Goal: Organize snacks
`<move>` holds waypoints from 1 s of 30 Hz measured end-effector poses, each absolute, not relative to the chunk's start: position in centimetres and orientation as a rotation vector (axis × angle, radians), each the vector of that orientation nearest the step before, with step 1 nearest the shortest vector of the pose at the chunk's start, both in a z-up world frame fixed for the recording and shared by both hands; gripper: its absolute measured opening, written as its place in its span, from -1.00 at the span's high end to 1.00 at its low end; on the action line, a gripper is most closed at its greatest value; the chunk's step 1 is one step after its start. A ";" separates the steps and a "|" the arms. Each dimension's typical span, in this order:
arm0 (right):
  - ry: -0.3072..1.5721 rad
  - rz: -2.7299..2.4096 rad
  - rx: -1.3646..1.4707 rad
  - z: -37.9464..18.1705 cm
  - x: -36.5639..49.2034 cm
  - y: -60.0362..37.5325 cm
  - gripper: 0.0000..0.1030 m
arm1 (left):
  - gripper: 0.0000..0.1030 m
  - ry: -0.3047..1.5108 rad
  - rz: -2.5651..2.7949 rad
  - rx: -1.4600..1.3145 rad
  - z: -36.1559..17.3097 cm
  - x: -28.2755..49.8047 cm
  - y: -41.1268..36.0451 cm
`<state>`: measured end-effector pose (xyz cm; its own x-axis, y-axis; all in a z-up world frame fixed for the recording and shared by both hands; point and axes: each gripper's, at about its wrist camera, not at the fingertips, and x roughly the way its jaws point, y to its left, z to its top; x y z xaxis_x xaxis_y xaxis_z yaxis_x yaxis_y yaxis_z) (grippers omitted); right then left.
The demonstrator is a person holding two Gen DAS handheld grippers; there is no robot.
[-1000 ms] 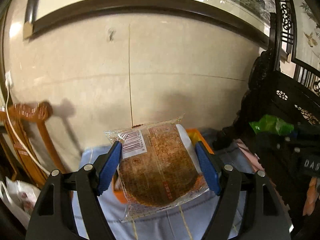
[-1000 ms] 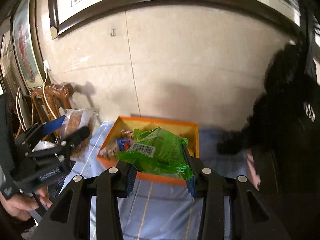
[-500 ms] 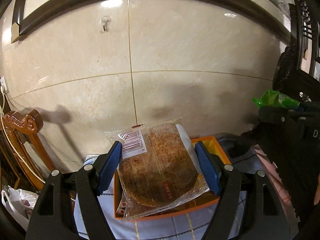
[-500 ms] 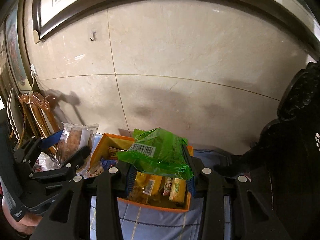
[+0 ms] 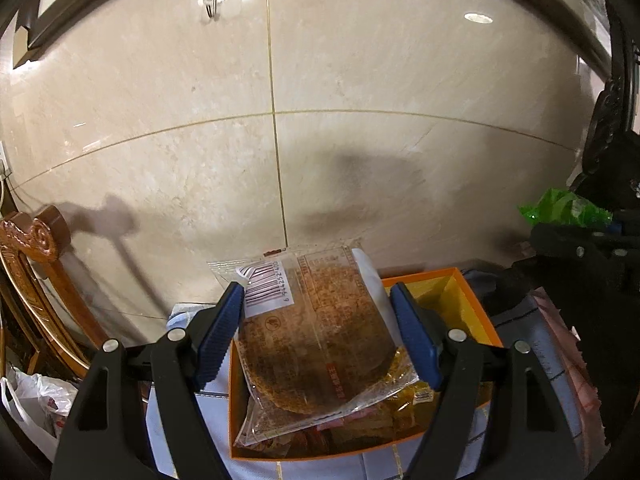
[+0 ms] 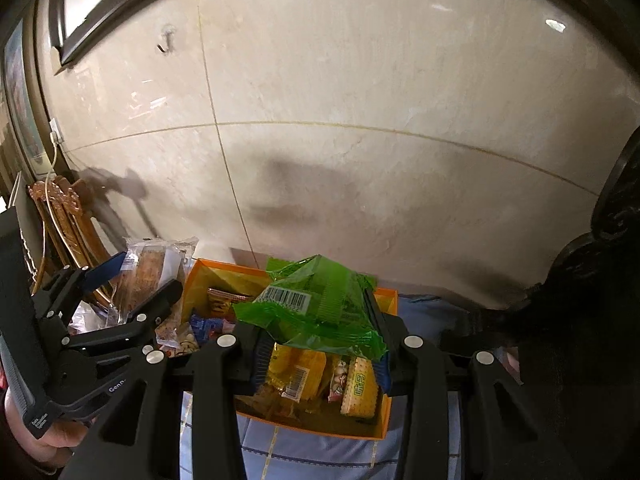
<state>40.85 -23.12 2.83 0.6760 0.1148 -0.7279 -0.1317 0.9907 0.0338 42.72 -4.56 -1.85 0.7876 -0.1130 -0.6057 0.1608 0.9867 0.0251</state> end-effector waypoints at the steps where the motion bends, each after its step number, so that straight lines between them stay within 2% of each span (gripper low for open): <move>1: 0.823 0.139 -0.020 2.5 41.2 -23.1 0.20 | -0.41 0.652 -0.145 0.077 -2.1 43.1 -4.6; 4: 0.851 0.139 -0.004 1.1 42.6 -23.5 0.14 | -0.41 0.667 -0.131 0.085 -3.2 44.2 -4.8; 6: 0.877 0.131 0.009 0.2 43.4 -23.8 -0.21 | -0.55 0.671 -0.115 0.088 -3.9 44.9 -4.9; 7: 0.881 0.117 0.006 -0.2 43.6 -23.9 -0.28 | -0.75 0.678 -0.103 0.079 -4.2 45.3 -4.8; 19: 0.888 0.094 0.040 -0.8 41.0 -24.7 -0.32 | -0.87 0.705 -0.081 0.048 -4.3 43.5 -4.0; 21: 0.883 0.096 0.029 -0.5 40.3 -24.2 -0.38 | -0.91 0.697 -0.092 0.057 -3.9 42.3 -4.1; 26: 0.850 0.093 0.054 0.8 37.0 -23.7 -0.83 | -0.91 0.714 -0.123 0.028 -2.9 39.0 -3.5; 30: 0.829 0.096 0.060 1.5 33.3 -23.0 -0.91 | -0.91 0.724 -0.148 0.012 -2.3 35.7 -2.8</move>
